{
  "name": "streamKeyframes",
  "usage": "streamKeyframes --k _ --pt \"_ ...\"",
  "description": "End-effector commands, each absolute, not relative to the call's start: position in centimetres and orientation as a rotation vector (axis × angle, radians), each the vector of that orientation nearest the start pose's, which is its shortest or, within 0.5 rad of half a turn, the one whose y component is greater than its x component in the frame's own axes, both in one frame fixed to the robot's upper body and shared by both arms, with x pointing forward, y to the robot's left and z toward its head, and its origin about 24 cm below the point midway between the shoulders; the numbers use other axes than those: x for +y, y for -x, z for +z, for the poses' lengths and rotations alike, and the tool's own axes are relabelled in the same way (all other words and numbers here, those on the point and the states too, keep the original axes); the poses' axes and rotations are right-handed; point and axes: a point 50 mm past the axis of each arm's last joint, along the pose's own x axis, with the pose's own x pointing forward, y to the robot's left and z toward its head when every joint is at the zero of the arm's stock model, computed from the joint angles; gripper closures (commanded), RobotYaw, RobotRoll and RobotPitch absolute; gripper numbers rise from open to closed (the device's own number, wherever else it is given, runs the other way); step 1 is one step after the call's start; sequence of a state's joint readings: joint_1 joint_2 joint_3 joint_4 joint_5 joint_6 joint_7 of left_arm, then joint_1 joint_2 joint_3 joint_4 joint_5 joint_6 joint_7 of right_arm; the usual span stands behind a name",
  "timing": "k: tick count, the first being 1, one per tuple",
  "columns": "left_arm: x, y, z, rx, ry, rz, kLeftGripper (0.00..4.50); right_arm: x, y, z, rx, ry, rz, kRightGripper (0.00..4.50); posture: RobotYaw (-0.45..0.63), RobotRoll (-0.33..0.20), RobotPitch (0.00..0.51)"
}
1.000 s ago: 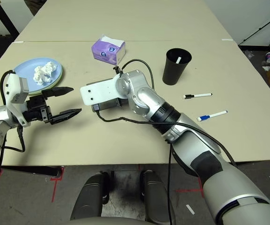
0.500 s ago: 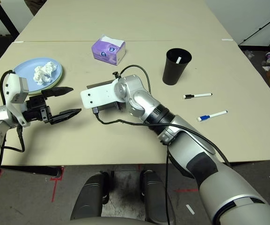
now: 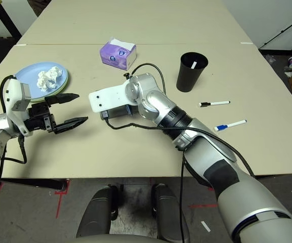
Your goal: Organize and tidy the items on the table.
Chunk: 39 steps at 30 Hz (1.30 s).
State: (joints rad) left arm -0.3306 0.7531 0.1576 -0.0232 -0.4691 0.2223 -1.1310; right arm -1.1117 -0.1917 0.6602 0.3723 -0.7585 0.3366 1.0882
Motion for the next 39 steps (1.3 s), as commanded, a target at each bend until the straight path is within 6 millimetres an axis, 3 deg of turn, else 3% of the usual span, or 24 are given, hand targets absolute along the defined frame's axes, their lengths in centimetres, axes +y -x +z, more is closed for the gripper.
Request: streamKeyframes --k 1,27,33,38,39 --pt "23.9 -27.4 17.8 -0.046 -0.356 -1.032 0.00 0.1 -34.0 19.2 0.171 1.567 1.062 4.12 0.00 0.000 0.148" --pt "24.1 -27.3 17.6 -0.044 -0.357 -1.022 0.00 0.1 -33.8 18.4 0.253 1.569 1.115 4.12 0.01 0.000 0.142" --pt "24.2 -27.4 17.5 -0.042 -0.355 -1.023 0.00 0.0 -33.9 19.5 0.243 1.557 1.115 2.02 0.00 0.000 0.137" --pt "24.3 -27.4 17.4 -0.041 -0.358 -1.023 0.00 -0.3 -33.7 21.5 0.237 1.498 1.148 0.22 0.00 0.000 0.132" --pt "24.4 -27.4 17.4 -0.040 -0.359 -1.023 0.00 -0.8 -33.5 22.5 0.246 1.464 1.172 0.02 0.00 0.000 0.129"
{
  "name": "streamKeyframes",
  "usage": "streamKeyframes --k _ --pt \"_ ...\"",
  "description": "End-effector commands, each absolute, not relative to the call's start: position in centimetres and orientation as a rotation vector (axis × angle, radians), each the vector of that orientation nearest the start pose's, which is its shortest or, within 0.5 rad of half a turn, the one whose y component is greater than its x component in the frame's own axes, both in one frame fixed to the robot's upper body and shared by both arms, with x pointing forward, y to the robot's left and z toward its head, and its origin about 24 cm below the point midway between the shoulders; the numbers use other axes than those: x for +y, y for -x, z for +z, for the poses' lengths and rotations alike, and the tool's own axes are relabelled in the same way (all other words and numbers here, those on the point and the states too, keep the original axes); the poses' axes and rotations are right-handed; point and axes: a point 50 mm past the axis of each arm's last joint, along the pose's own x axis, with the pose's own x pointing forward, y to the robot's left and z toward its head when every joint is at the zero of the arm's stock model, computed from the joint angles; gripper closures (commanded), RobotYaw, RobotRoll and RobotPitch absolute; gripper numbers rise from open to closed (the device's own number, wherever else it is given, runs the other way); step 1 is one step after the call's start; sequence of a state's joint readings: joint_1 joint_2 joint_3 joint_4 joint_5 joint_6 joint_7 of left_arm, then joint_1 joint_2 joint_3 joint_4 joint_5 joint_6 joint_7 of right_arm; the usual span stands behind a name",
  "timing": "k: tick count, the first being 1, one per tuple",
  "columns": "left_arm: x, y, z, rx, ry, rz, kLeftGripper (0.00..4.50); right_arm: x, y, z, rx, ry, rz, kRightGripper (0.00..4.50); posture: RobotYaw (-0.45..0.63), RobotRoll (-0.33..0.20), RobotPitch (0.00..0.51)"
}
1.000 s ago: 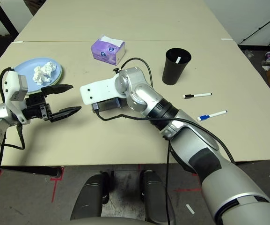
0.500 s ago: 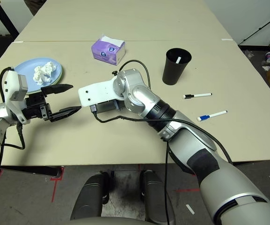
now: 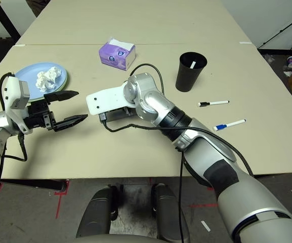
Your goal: Organize and tidy the items on the table.
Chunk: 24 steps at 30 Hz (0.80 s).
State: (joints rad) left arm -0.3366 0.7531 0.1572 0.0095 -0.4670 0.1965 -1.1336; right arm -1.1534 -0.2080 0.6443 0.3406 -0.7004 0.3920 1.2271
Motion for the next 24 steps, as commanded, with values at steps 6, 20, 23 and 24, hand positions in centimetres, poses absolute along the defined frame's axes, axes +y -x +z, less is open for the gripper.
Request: streamKeyframes --k 6,20,23,24 --pt "24.5 -27.5 17.6 -0.037 -0.364 -1.026 0.00 -2.5 -32.3 25.8 0.303 1.317 1.281 0.02 0.00 0.000 0.125" --pt "24.5 -28.4 17.5 -0.032 -0.356 -1.027 0.00 -7.1 -34.1 25.6 0.094 0.419 1.247 0.02 0.00 0.000 0.132" --pt "24.6 -28.8 17.4 -0.028 -0.360 -1.023 0.00 -9.2 -34.8 23.8 0.103 0.280 1.119 0.02 -0.01 0.000 0.139" --pt "24.6 -28.9 17.3 -0.029 -0.356 -1.017 0.00 -9.7 -34.9 23.0 0.099 0.264 1.091 0.02 -0.01 0.000 0.141"
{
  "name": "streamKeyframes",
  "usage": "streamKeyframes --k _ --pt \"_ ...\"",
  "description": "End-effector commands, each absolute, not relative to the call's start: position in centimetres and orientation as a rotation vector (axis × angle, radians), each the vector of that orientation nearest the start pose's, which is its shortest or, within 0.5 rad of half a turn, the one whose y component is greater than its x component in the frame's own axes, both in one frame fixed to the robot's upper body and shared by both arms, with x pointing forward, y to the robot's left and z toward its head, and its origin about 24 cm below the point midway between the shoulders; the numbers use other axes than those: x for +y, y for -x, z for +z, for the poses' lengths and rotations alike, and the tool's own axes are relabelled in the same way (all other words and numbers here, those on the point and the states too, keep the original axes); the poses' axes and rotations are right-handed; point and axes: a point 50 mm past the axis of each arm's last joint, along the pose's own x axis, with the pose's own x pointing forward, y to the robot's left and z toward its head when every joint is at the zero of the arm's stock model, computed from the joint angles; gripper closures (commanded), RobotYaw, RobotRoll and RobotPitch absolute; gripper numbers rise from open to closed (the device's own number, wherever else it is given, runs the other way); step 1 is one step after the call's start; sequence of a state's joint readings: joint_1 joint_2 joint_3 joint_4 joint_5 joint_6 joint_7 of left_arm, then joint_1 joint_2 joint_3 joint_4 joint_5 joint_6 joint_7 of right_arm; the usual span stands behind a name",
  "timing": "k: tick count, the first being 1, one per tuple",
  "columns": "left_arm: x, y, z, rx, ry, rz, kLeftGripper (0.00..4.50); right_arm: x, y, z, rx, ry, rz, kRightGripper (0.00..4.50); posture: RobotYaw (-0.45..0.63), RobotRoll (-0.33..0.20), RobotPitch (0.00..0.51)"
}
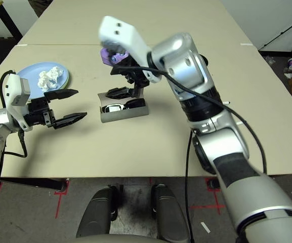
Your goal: Organize and tidy the items on the table.
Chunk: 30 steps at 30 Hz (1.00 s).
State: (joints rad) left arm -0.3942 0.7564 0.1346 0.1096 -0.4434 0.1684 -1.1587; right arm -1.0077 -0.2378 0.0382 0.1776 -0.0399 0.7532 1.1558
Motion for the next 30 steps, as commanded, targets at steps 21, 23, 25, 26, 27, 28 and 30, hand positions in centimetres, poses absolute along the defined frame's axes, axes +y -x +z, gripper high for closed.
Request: streamKeyframes --k 21,23,25,26,27,28,30 --pt "24.3 -31.6 17.7 -0.055 -0.361 -0.993 0.00 -18.6 -32.8 16.4 -0.128 0.255 1.086 0.02 0.01 0.000 0.183" --pt "24.3 -31.9 17.4 -0.048 -0.374 -1.003 0.00 -18.6 -32.7 16.2 -0.118 0.238 1.089 0.02 0.00 0.000 0.185" --pt "24.3 -32.3 17.2 -0.042 -0.380 -1.008 0.00 -18.4 -32.6 16.4 -0.125 0.242 1.103 0.02 0.00 0.000 0.186" --pt "24.3 -32.5 17.0 -0.039 -0.380 -1.010 0.00 -18.2 -32.6 16.5 -0.129 0.240 1.105 0.02 -0.01 0.000 0.185" --pt "24.3 -32.8 16.9 -0.037 -0.381 -1.010 0.00 -18.1 -32.6 16.6 -0.133 0.240 1.105 0.02 -0.01 0.000 0.185" --pt "24.3 -33.0 16.9 -0.038 -0.386 -1.013 0.00 -18.1 -32.6 16.7 -0.137 0.240 1.105 0.02 -0.01 0.000 0.186" --pt "24.2 -33.4 16.8 -0.043 -0.395 -1.018 0.00 -17.9 -32.5 16.8 -0.139 0.233 1.110 0.02 -0.01 0.000 0.186"
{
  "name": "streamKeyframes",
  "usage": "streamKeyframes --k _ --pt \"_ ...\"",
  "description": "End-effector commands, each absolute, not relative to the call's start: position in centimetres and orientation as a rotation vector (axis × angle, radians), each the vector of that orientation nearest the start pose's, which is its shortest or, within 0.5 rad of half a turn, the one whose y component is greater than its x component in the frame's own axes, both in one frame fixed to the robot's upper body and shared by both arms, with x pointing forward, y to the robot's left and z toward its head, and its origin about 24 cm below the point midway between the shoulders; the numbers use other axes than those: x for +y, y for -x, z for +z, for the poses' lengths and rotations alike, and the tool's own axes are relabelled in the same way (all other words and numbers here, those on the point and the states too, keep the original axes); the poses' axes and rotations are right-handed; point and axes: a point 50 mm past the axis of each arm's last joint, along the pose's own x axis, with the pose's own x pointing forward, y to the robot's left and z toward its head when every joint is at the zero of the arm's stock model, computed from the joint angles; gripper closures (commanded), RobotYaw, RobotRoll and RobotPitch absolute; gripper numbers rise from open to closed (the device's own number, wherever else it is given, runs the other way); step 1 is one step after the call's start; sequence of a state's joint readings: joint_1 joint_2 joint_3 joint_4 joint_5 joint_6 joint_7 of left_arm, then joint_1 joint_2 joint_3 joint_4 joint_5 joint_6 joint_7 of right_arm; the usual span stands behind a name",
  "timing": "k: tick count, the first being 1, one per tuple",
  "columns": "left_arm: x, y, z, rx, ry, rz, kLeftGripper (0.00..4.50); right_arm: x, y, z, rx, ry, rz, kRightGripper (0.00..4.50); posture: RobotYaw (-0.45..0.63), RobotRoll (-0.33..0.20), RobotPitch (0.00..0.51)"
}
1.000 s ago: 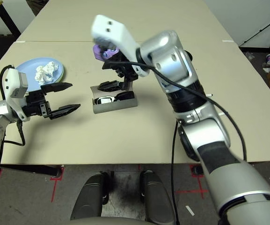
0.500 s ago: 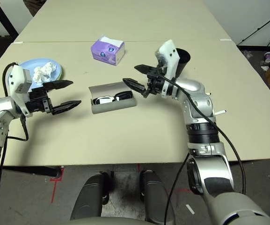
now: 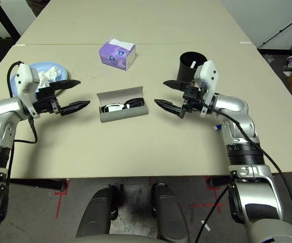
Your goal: Organize and tidy the items on the table.
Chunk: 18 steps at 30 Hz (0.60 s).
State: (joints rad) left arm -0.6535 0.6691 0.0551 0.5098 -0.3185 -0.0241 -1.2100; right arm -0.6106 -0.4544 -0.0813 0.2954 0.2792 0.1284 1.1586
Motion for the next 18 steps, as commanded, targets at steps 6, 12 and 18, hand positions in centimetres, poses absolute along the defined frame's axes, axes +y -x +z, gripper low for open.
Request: streamKeyframes --k 6,12,18 --pt "24.7 -34.6 17.7 -0.083 -0.387 -0.958 0.38 -17.6 -31.8 16.9 -0.139 0.245 1.124 0.00 -0.03 0.000 0.184" --pt "25.3 -34.9 18.1 -0.077 -0.384 -0.934 2.45 -17.4 -31.8 17.4 -0.148 0.249 1.123 0.00 -0.03 0.000 0.184" --pt "24.3 -35.4 17.1 -0.044 -0.402 -0.979 4.47 -17.3 -31.8 17.8 -0.155 0.250 1.124 0.00 -0.05 0.000 0.187"
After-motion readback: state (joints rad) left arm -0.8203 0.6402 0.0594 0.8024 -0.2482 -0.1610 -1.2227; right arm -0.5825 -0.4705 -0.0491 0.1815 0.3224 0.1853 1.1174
